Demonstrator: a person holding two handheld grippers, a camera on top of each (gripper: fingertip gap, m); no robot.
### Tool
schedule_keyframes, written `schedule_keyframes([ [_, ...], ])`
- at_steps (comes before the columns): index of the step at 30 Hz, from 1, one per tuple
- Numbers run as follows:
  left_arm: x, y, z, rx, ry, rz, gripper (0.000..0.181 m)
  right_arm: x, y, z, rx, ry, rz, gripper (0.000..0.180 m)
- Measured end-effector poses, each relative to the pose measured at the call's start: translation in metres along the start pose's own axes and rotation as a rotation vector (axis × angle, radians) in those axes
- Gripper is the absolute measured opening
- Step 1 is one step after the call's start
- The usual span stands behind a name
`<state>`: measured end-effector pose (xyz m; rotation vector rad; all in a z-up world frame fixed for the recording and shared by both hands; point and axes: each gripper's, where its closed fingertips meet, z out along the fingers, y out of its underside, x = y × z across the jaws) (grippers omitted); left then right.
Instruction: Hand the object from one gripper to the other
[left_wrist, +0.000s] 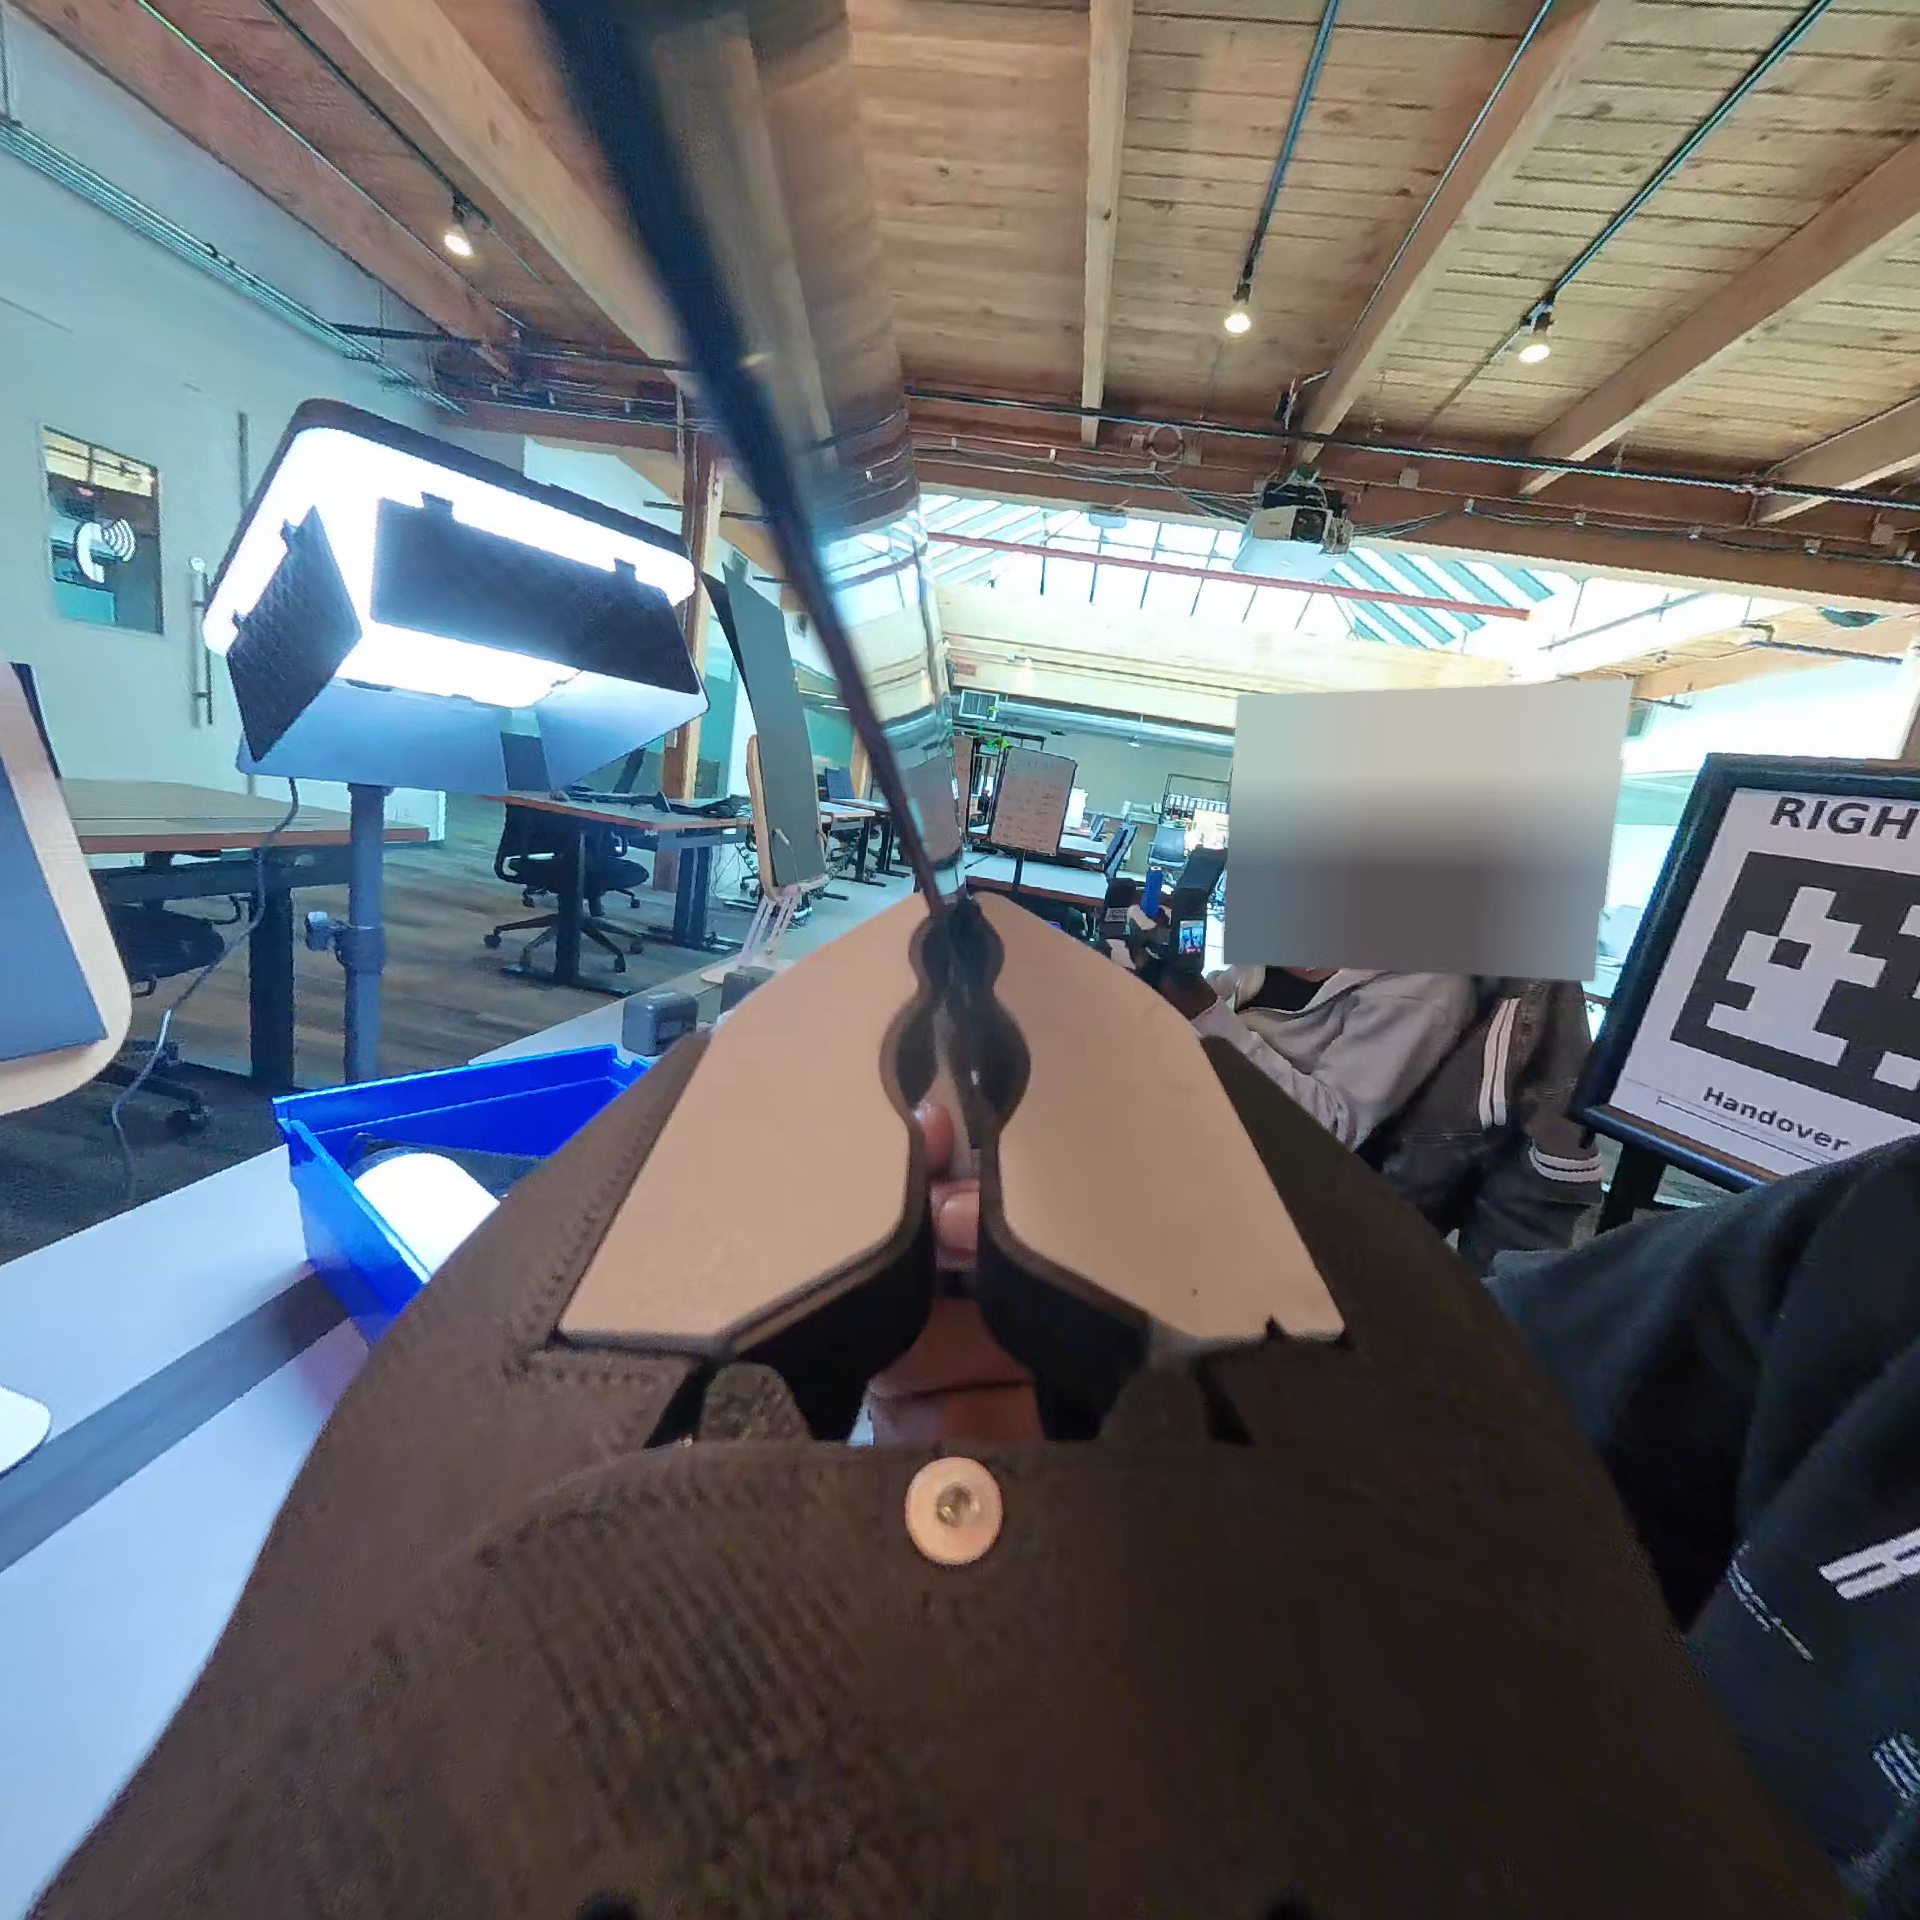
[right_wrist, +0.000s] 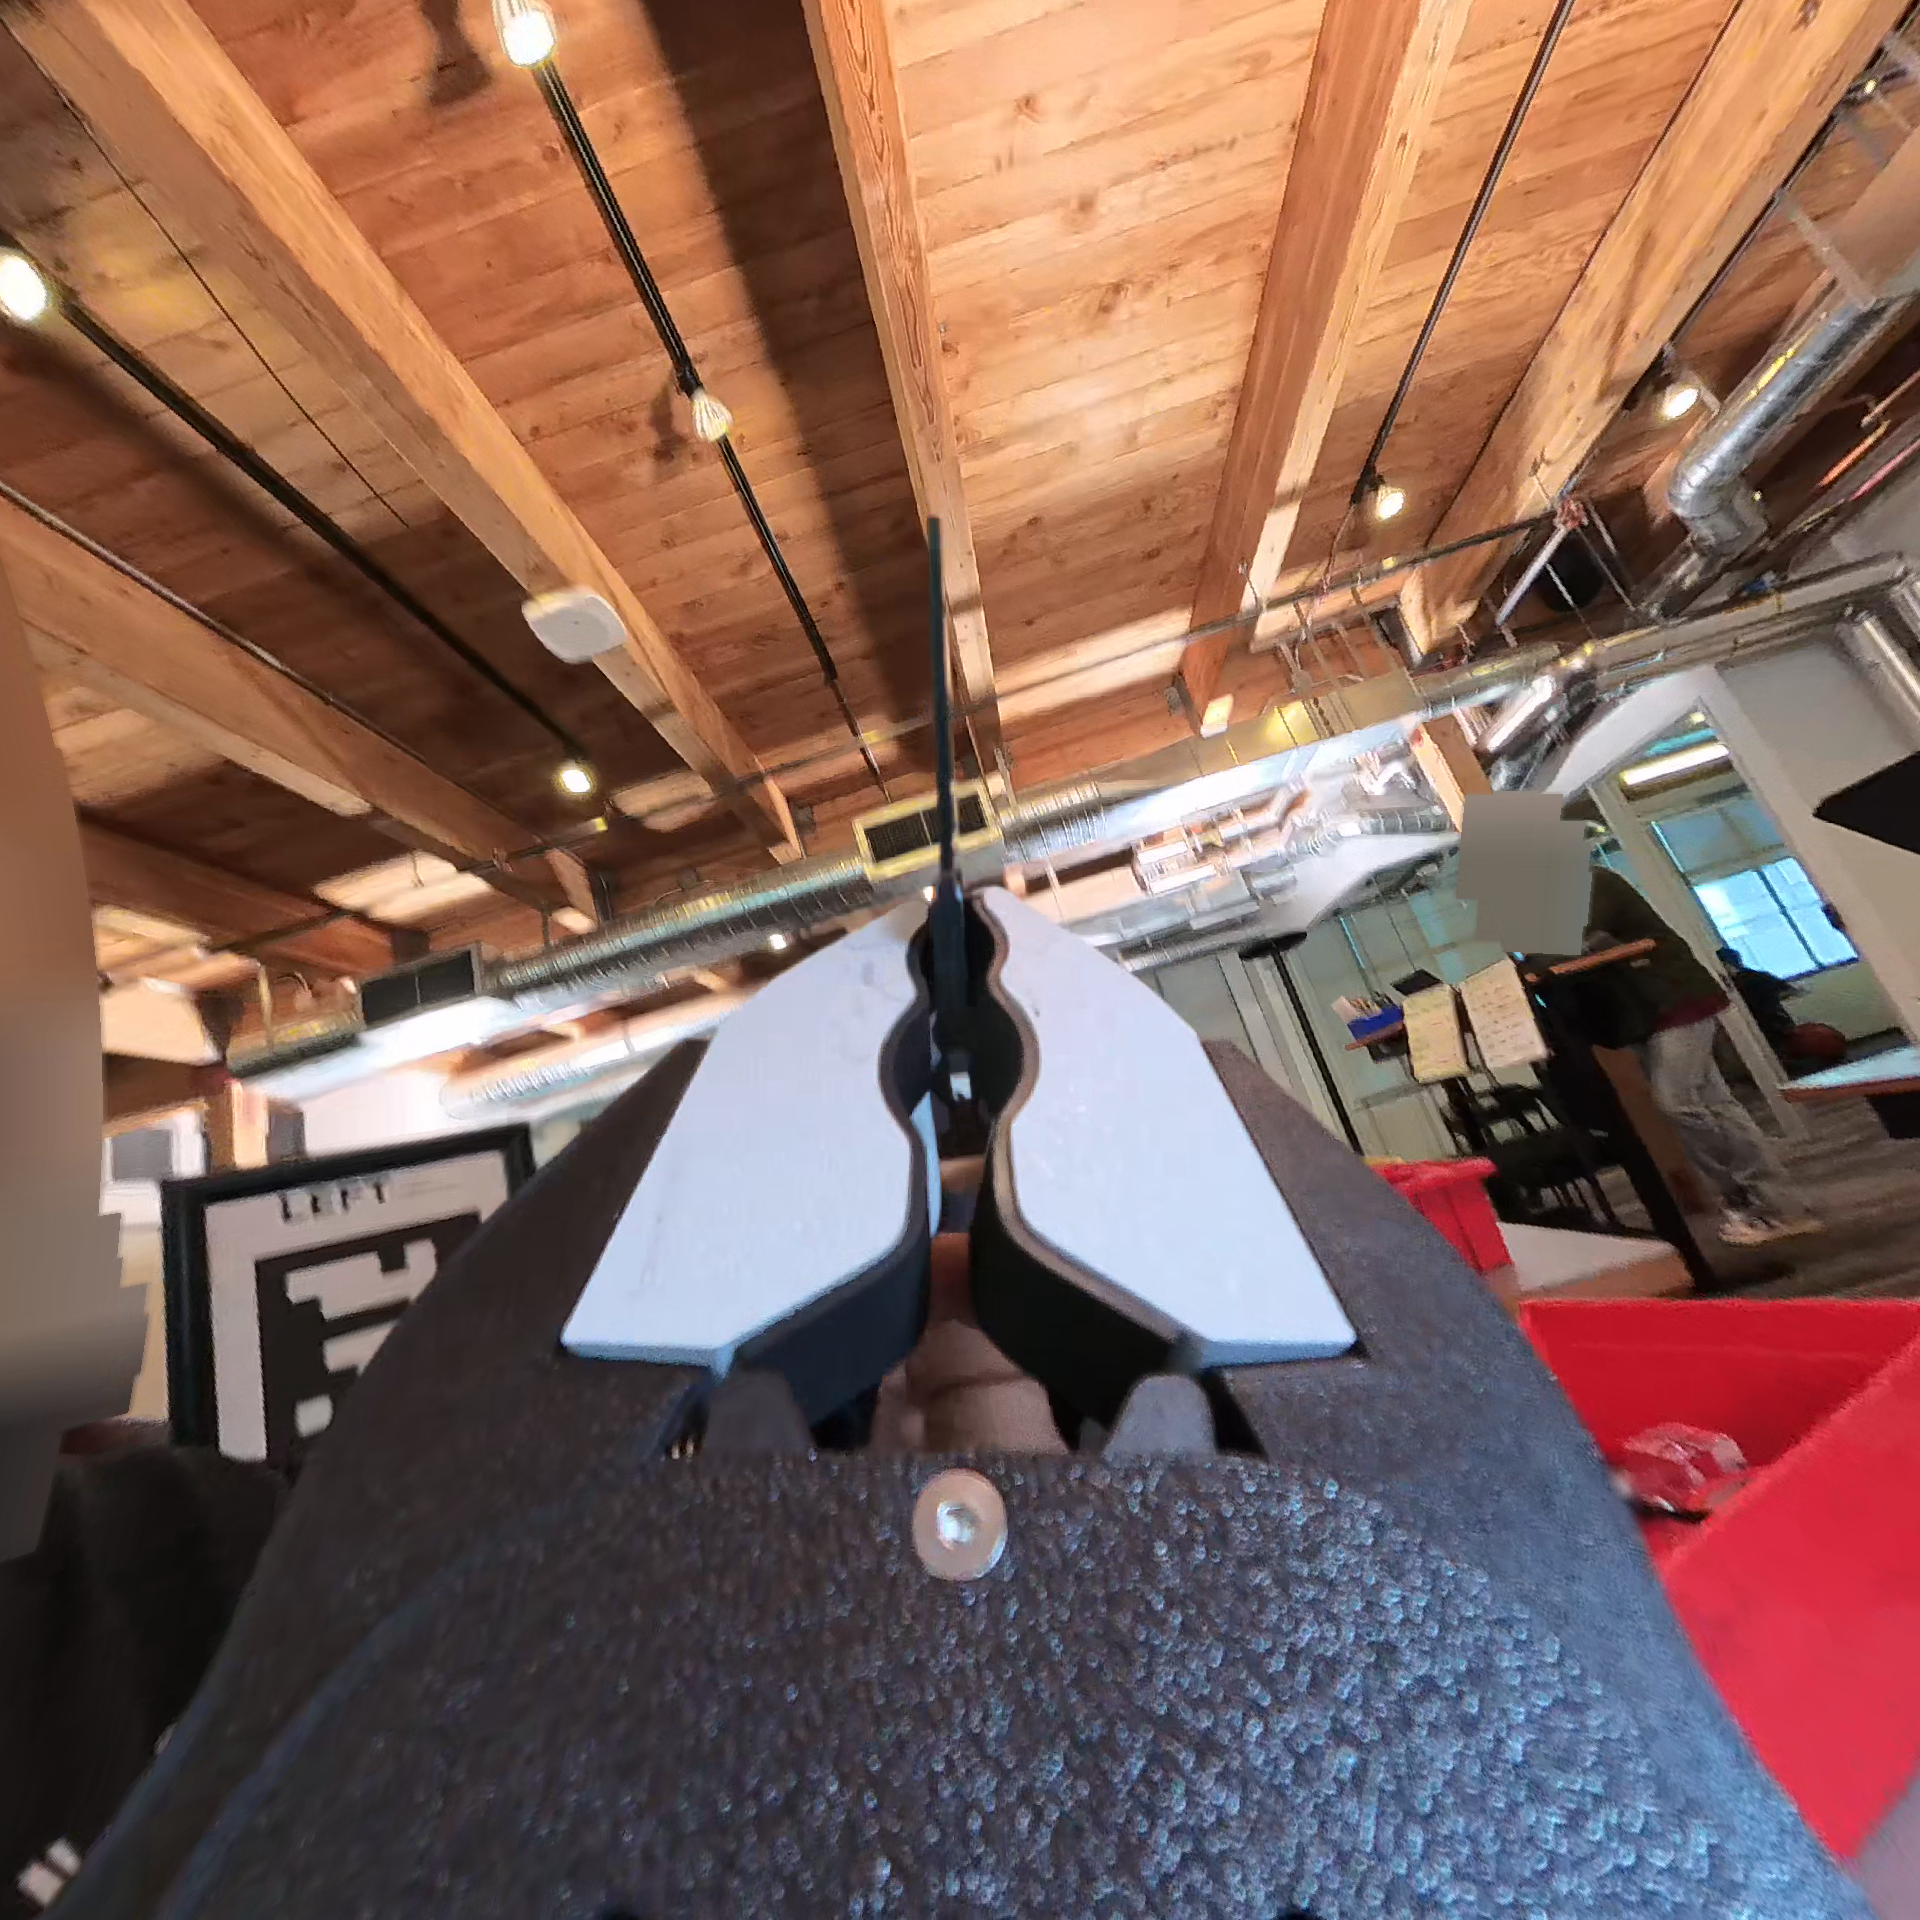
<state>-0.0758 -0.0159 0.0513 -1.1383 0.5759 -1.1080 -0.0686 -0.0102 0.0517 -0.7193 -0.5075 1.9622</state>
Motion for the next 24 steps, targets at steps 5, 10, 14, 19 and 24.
schedule_keyframes([
  [5, 0.000, -0.009, -0.010, -0.054, 0.017, 0.012, 0.001, 0.004, 0.012, 0.002, -0.209, 0.021, -0.147, 0.009],
  [10, 0.003, -0.002, -0.014, -0.171, 0.043, 0.019, 0.002, -0.002, 0.018, 0.003, -0.275, -0.006, -0.197, 0.003],
  [14, 0.006, -0.007, -0.012, -0.098, 0.056, 0.038, 0.002, -0.007, 0.016, 0.005, -0.174, -0.013, -0.137, 0.002],
  [19, 0.008, 0.004, 0.001, -0.048, 0.038, 0.049, 0.003, -0.006, 0.009, 0.001, -0.021, -0.031, 0.002, 0.002],
  [24, 0.005, 0.003, -0.006, -0.126, 0.035, 0.041, 0.002, -0.003, 0.017, 0.005, -0.122, -0.004, -0.059, 0.004],
])
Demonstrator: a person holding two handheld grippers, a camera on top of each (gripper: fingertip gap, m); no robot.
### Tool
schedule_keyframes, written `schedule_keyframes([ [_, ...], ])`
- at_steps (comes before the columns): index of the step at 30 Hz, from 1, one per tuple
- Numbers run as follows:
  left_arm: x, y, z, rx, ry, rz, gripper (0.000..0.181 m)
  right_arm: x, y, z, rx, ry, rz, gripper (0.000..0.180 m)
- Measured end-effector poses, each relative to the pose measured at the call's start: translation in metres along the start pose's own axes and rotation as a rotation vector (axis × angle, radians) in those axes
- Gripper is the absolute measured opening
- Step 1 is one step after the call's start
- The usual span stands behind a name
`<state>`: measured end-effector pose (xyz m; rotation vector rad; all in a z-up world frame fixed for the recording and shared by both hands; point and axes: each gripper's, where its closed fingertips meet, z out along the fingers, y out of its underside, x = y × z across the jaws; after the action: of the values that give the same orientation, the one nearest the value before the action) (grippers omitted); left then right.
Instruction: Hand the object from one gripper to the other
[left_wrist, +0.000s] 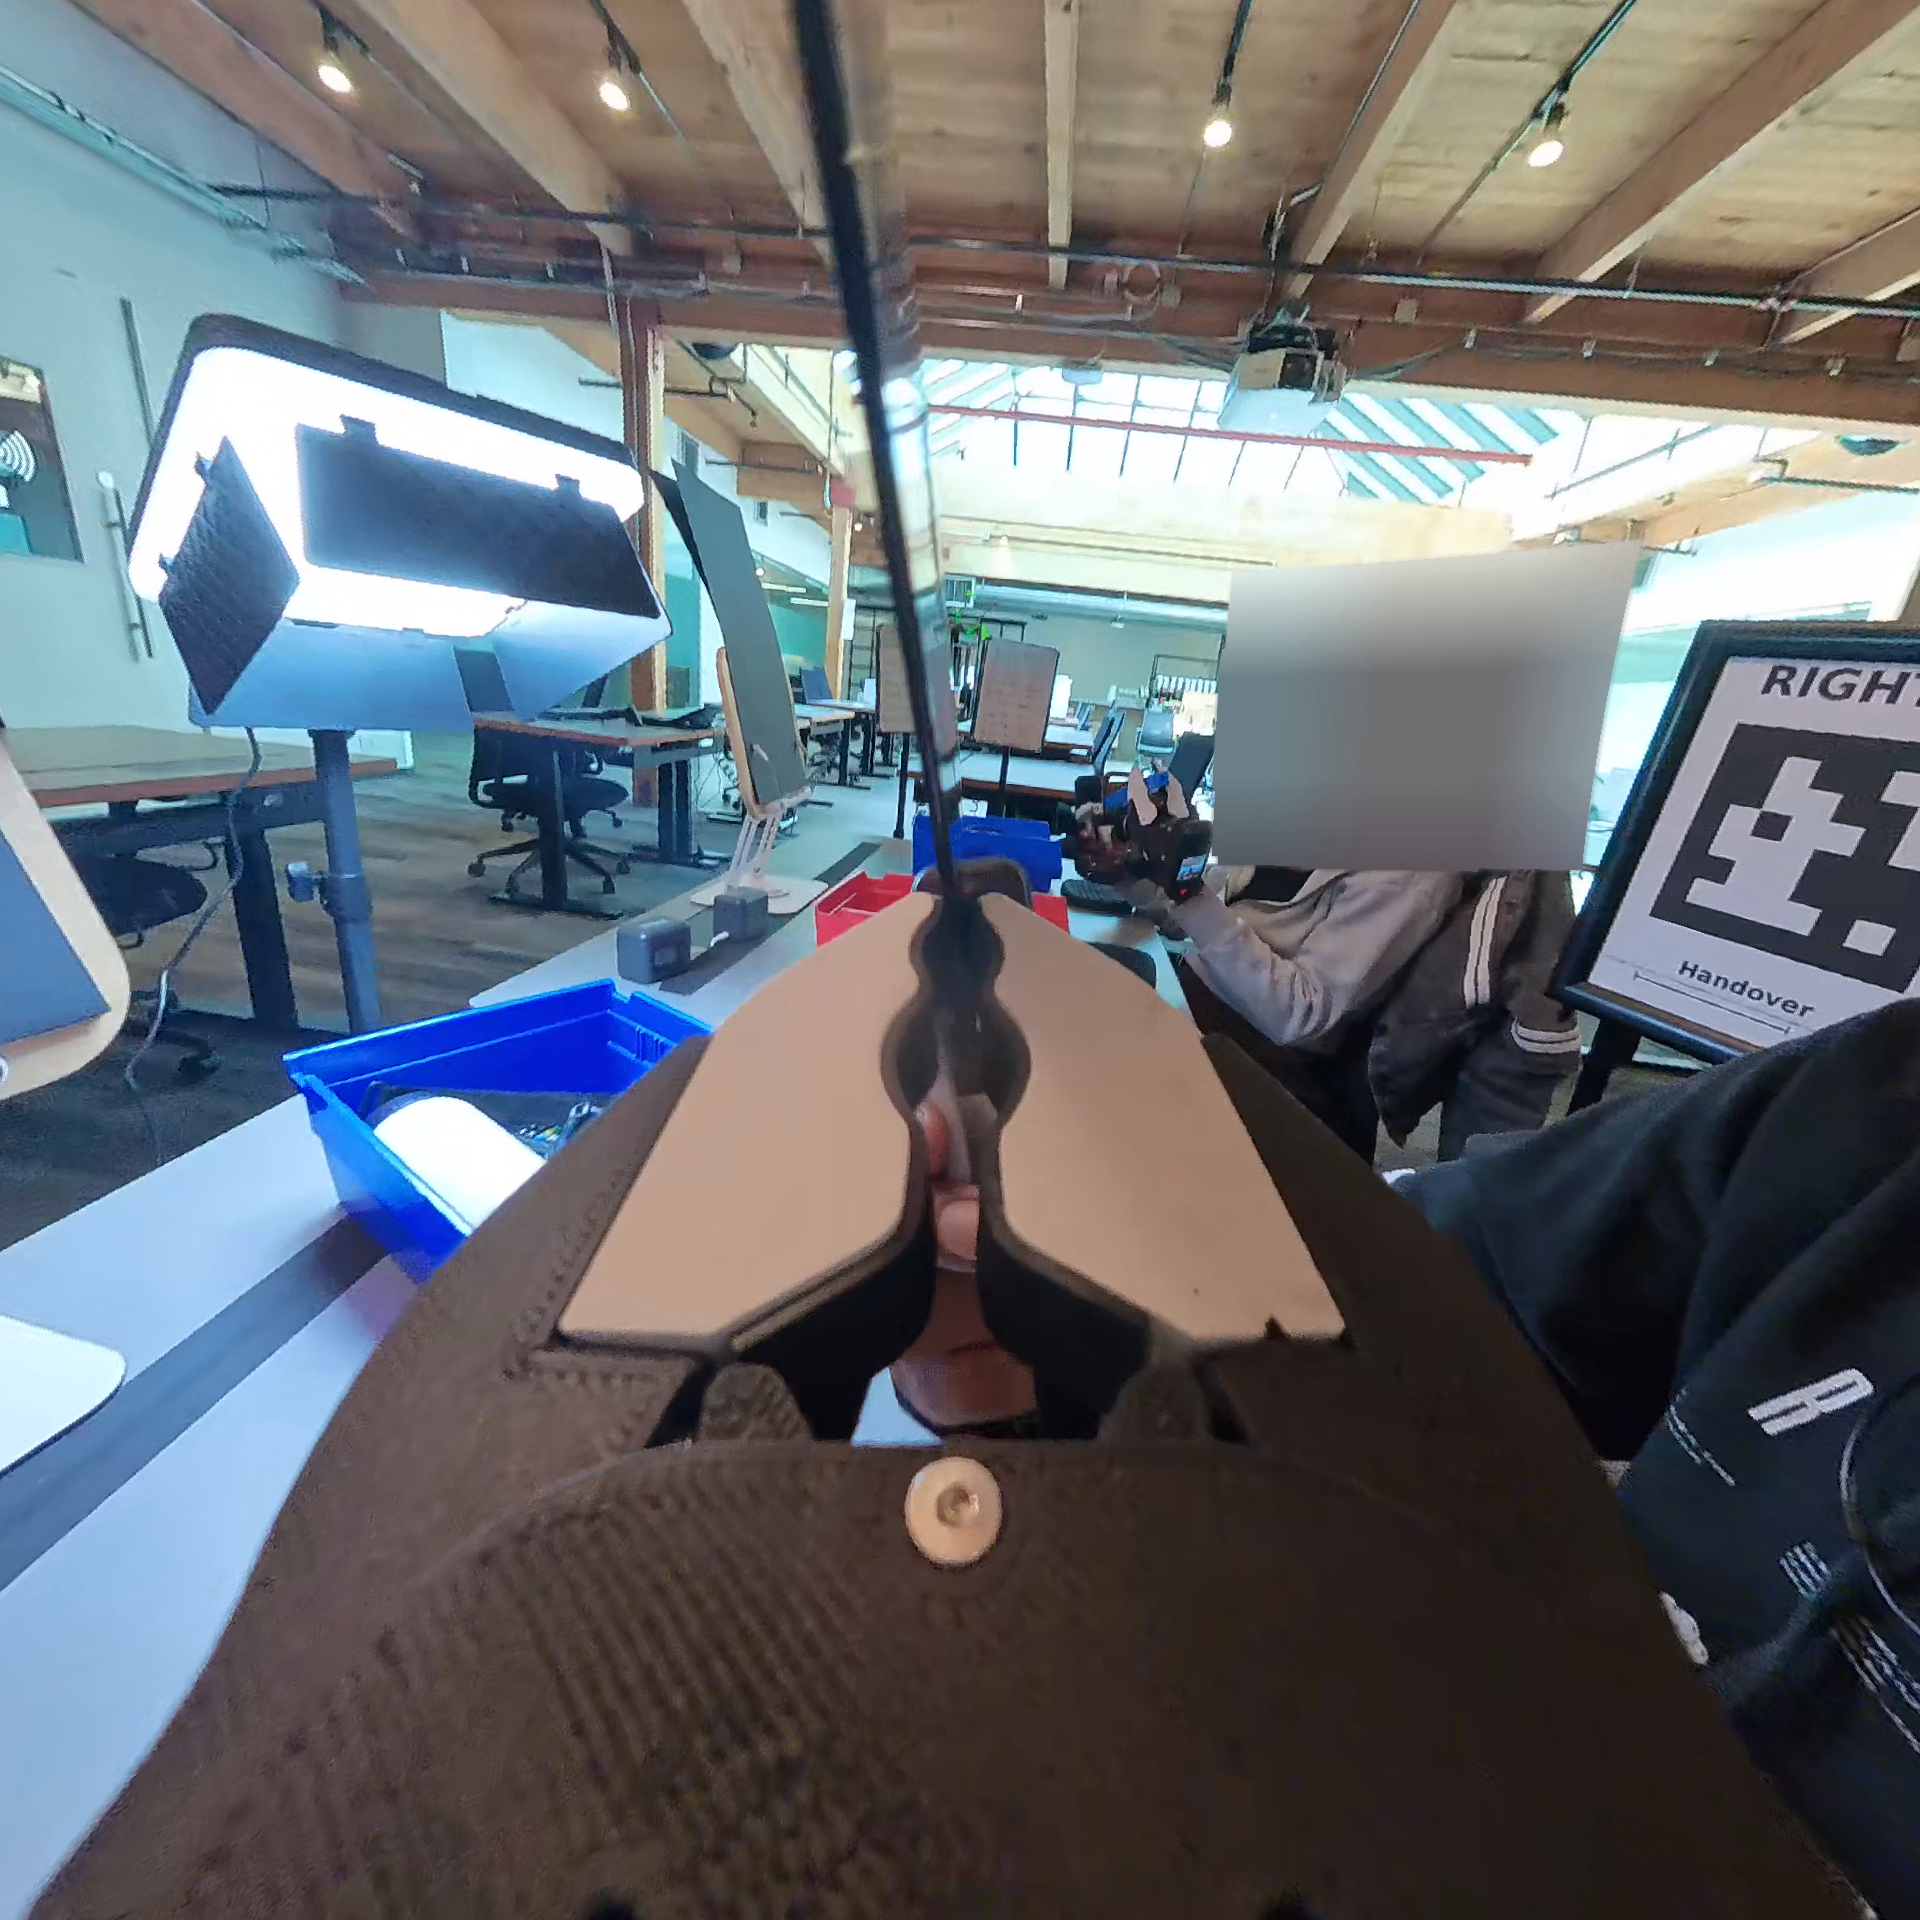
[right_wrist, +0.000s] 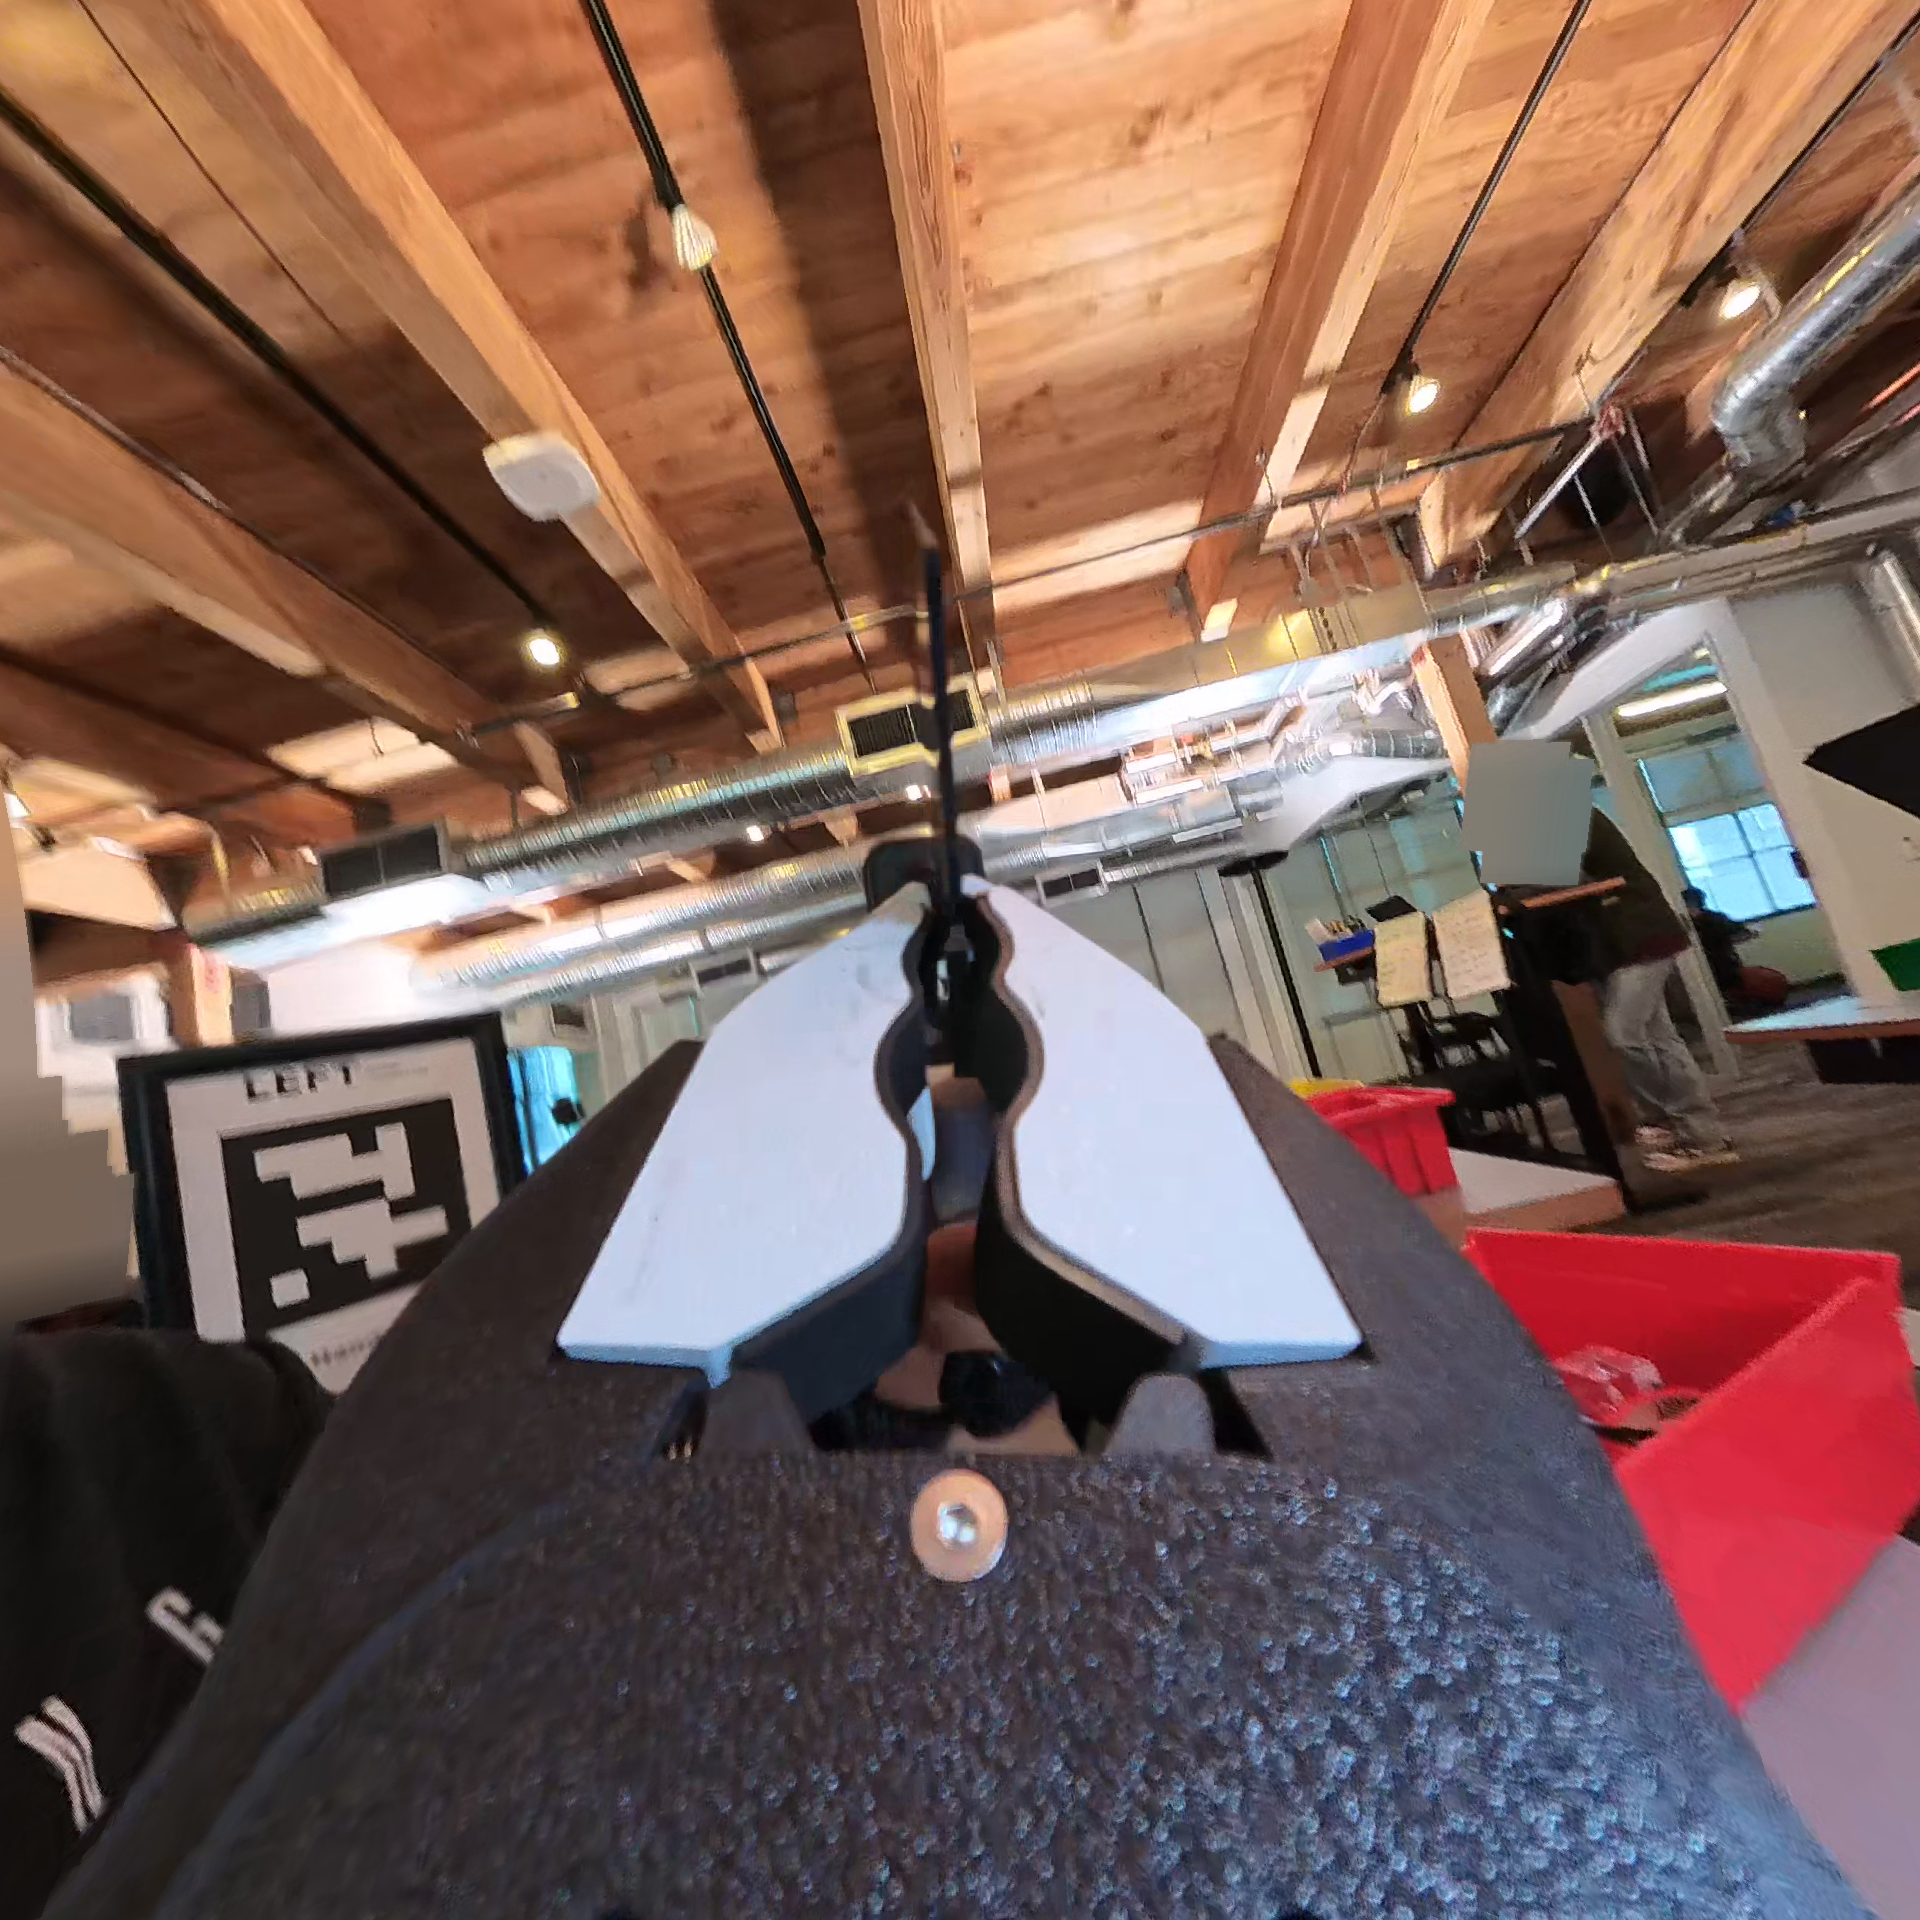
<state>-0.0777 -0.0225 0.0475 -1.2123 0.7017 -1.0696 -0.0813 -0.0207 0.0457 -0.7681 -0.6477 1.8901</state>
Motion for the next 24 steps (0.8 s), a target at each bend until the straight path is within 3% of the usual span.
schedule_keyframes([
  [4, 0.002, -0.001, -0.009, -0.079, 0.002, 0.014, 0.001, 0.000, 0.007, 0.000, -0.154, 0.000, -0.110, 0.005],
  [13, 0.006, 0.004, 0.004, 0.000, 0.007, 0.030, 0.007, -0.004, -0.002, -0.003, 0.067, -0.038, 0.058, 0.002],
  [20, 0.003, 0.001, -0.008, -0.090, 0.019, 0.011, 0.002, 0.000, 0.001, 0.000, -0.038, 0.006, -0.034, 0.009],
  [24, 0.008, 0.000, -0.013, -0.124, 0.039, 0.011, 0.001, -0.009, 0.002, 0.002, -0.080, -0.016, -0.105, 0.002],
])
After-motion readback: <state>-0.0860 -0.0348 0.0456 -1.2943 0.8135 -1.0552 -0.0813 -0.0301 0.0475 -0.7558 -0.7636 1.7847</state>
